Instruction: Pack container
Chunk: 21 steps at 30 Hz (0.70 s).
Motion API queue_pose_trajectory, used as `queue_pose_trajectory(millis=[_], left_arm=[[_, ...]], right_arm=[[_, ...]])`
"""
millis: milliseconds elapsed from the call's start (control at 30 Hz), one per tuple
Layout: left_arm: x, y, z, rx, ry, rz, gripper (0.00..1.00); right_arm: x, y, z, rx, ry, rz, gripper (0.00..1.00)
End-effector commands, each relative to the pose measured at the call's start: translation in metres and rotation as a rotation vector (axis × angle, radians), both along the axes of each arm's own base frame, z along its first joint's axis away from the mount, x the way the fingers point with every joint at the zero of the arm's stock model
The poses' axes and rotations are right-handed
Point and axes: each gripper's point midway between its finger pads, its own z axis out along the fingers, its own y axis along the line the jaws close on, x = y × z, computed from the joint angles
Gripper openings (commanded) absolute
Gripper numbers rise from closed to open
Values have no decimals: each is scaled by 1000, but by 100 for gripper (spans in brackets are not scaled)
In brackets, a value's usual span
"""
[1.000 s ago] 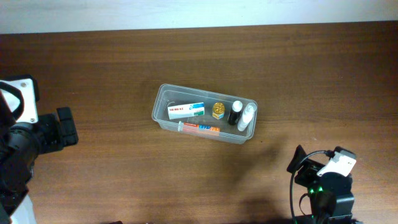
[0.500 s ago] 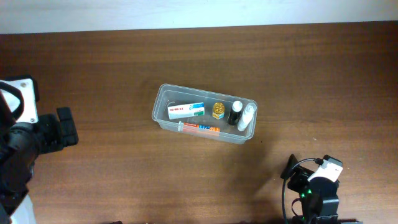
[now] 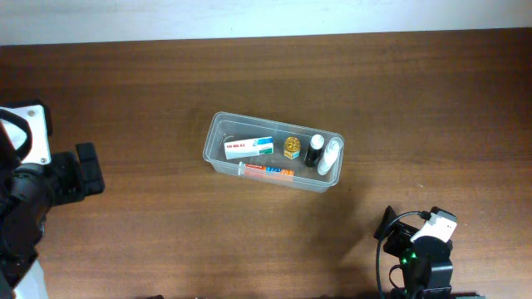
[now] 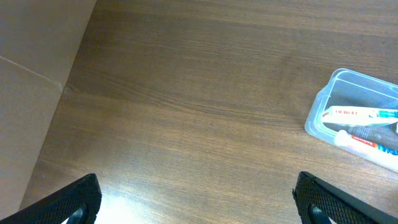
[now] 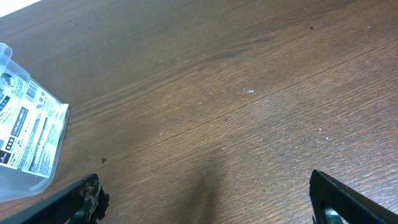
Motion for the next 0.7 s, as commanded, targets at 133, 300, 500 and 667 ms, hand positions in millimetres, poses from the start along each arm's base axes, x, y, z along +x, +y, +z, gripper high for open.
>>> queue_pose_trajectory(millis=[133, 300, 500, 667], left_arm=[[-1, 2, 2, -3, -8, 18, 100], [-3, 1, 2, -3, -10, 18, 100], [-33, -10, -11, -1, -16, 3, 100], [-69, -20, -42, 55, -23, -28, 100]], right_arm=[[0, 0, -2, -2, -4, 1, 98], [0, 0, -2, -2, -4, 1, 98], [0, 0, -1, -2, -4, 1, 98], [0, 0, -2, -2, -4, 1, 98]])
